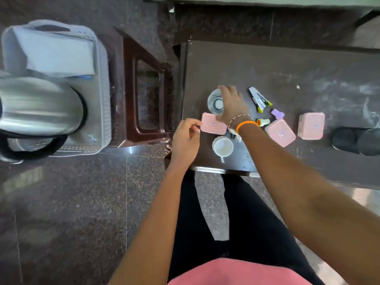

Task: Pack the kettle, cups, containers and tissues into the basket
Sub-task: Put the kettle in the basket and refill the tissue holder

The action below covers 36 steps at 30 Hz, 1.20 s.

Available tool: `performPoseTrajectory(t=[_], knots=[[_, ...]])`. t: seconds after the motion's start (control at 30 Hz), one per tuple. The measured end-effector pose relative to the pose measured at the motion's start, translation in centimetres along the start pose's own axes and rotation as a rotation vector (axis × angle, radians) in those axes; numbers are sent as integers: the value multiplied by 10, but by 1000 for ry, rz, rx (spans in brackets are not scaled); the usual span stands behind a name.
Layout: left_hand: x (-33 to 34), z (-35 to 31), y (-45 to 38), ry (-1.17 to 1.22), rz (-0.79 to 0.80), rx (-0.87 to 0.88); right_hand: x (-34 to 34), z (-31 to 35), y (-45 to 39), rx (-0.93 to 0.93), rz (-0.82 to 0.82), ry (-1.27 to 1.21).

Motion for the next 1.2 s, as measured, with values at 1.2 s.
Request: performPoseTrajectory(t=[1.2], knots=[[208,-120,-33,-26,170,-81,-115,-212,-10,167,-148,-231]])
Point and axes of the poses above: each hand's wrist, its own y-axis away from the middle knuckle, its own x-axis out of the palm, z = x × y, the point moved 10 cm from there along -y, towards the middle knuckle
